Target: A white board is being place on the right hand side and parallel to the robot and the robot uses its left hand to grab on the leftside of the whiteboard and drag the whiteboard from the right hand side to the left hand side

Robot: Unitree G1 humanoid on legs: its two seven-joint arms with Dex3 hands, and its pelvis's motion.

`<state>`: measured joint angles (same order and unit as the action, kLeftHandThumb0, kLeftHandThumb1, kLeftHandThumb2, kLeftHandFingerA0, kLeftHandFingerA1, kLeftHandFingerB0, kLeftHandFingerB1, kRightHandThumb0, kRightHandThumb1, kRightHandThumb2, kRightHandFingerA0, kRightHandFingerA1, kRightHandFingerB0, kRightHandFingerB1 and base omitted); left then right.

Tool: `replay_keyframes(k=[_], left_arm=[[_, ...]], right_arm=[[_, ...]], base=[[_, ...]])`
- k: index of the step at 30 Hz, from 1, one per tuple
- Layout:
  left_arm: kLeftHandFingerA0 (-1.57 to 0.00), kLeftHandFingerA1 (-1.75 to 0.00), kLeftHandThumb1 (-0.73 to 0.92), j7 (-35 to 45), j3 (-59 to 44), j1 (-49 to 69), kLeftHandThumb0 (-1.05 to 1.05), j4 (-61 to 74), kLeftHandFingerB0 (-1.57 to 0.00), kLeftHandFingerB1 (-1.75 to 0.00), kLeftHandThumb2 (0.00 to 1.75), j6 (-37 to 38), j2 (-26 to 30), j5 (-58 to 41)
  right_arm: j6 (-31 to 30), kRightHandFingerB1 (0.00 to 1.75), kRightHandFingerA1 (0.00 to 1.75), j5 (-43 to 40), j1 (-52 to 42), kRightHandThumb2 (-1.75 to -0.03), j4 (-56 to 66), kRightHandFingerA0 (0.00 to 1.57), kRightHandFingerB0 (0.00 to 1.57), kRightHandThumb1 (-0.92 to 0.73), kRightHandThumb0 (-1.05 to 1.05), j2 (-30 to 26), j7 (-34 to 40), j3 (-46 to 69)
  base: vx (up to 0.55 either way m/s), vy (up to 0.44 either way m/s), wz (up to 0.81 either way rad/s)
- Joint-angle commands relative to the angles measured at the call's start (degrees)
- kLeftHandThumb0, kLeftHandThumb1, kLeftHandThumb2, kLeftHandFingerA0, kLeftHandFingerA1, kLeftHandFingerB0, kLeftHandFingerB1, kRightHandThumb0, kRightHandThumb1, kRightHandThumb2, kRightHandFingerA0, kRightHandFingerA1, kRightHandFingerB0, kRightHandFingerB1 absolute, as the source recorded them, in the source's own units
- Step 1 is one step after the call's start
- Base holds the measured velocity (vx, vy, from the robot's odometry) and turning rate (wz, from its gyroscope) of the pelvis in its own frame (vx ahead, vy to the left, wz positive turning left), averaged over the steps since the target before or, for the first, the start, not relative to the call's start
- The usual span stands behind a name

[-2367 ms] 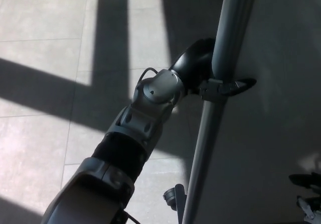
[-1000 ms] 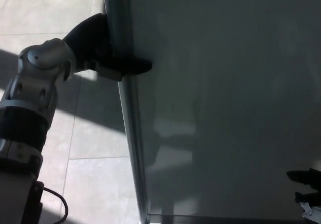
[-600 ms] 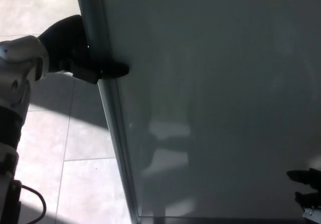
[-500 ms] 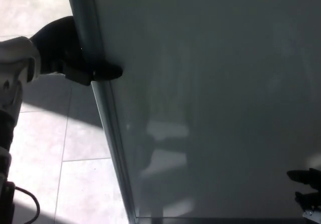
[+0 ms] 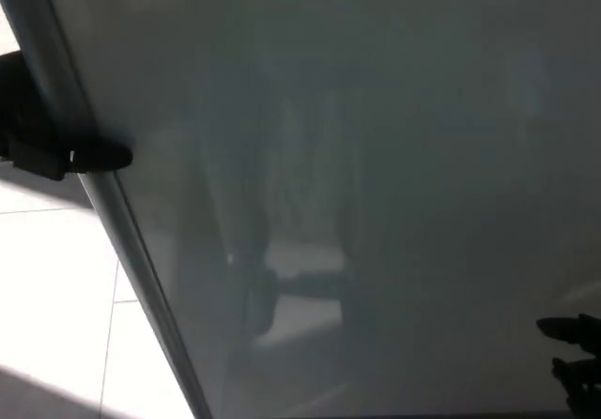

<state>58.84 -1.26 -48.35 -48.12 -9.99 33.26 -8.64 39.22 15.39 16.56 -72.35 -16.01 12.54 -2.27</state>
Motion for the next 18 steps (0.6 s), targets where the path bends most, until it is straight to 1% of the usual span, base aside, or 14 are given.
replay_keyframes(k=[1,5,6,8,9,10,11,12,14,16,17,18], left_arm=[[-0.85,-1.58,0.81,12.60,-3.36,1.74,-0.16,-4.19,-0.77,-1.41,0.66,3.72,10.99,-1.94],[-0.82,-1.62,0.80,11.78,-3.71,2.53,-0.16,-5.20,-0.78,-1.44,0.65,3.81,12.78,-1.41],[-0.81,-1.64,0.80,12.33,-3.45,2.56,-0.22,-7.03,-0.77,-1.47,0.66,5.30,13.76,-0.70],[-0.80,-1.63,0.79,12.52,-3.57,2.61,-0.19,-8.09,-0.78,-1.45,0.65,5.83,14.43,-0.65],[-0.81,-1.62,0.81,13.02,-4.09,2.38,-0.15,-9.62,-0.79,-1.39,0.65,5.27,14.78,-1.18],[-0.87,-1.51,0.81,13.29,-4.28,2.20,-0.12,-10.46,-0.85,-1.27,0.65,4.99,15.02,-1.29],[-0.87,-1.51,0.81,13.48,-4.46,2.08,-0.12,-11.17,-0.85,-1.27,0.65,4.63,15.26,-1.37],[-0.86,-1.53,0.77,13.53,-4.93,1.98,-0.12,-12.74,-0.89,-1.20,0.68,3.72,16.16,-1.43],[-0.77,-1.53,0.82,13.23,-5.64,2.62,-0.10,-14.02,-0.85,-1.20,0.64,6.33,16.84,-1.22],[-0.76,-1.53,0.82,13.51,-6.48,3.10,-0.07,-15.50,-0.86,-1.20,0.65,7.60,17.34,-1.48],[-0.79,-1.51,0.81,13.41,-6.93,3.16,-0.06,-16.12,-0.89,-1.17,0.66,7.49,17.47,-1.59],[-0.79,-1.51,0.81,13.15,-7.24,3.25,-0.06,-16.45,-0.89,-1.17,0.66,7.36,17.57,-1.65]], right_arm=[[-1.20,0.41,0.58,0.29,0.37,-0.62,-0.45,0.80,0.64,-0.75,-0.19,-0.71,0.87,-0.22],[-1.18,0.41,0.58,0.47,0.24,-0.62,-0.49,0.80,0.65,-0.75,-0.18,-0.52,1.40,-0.38],[-1.09,0.41,0.58,0.40,0.20,-0.62,-0.47,0.80,0.65,-0.75,-0.18,-0.52,1.34,-0.35],[-1.08,0.42,0.58,0.44,0.21,-0.62,-0.46,0.79,0.65,-0.75,-0.18,-0.54,1.39,-0.39],[-1.48,0.41,0.58,0.54,0.31,-0.62,-0.49,0.79,0.66,-0.75,-0.18,-0.50,1.70,-0.46],[-1.34,0.42,0.57,0.53,0.29,-0.62,-0.49,0.79,0.66,-0.75,-0.19,-0.50,1.72,-0.47],[-1.12,0.42,0.57,0.51,0.26,-0.62,-0.48,0.79,0.66,-0.75,-0.19,-0.50,1.70,-0.47],[-1.30,0.41,0.60,0.52,0.36,-0.62,-0.54,0.81,0.66,-0.75,-0.20,-0.53,1.71,-0.50],[-1.38,0.41,0.57,0.51,0.28,-0.62,-0.56,0.79,0.66,-0.75,-0.19,-0.55,1.66,-0.55],[-1.29,0.41,0.57,0.60,0.22,-0.62,-0.58,0.79,0.66,-0.75,-0.19,-0.61,1.76,-0.65],[-1.17,0.42,0.58,0.59,0.22,-0.62,-0.59,0.79,0.66,-0.75,-0.18,-0.63,1.79,-0.71],[-1.08,0.42,0.58,0.61,0.21,-0.62,-0.58,0.79,0.66,-0.75,-0.18,-0.65,1.85,-0.76]], base=[[0.00,0.000,0.00],[0.00,0.000,0.00],[0.00,0.000,0.00],[0.00,0.000,0.00],[0.00,0.000,0.00],[0.00,0.000,0.00],[0.00,0.000,0.07],[0.00,0.000,0.06],[0.00,0.000,0.00],[0.00,0.000,0.00],[0.00,0.000,0.00],[0.00,0.000,0.00]])
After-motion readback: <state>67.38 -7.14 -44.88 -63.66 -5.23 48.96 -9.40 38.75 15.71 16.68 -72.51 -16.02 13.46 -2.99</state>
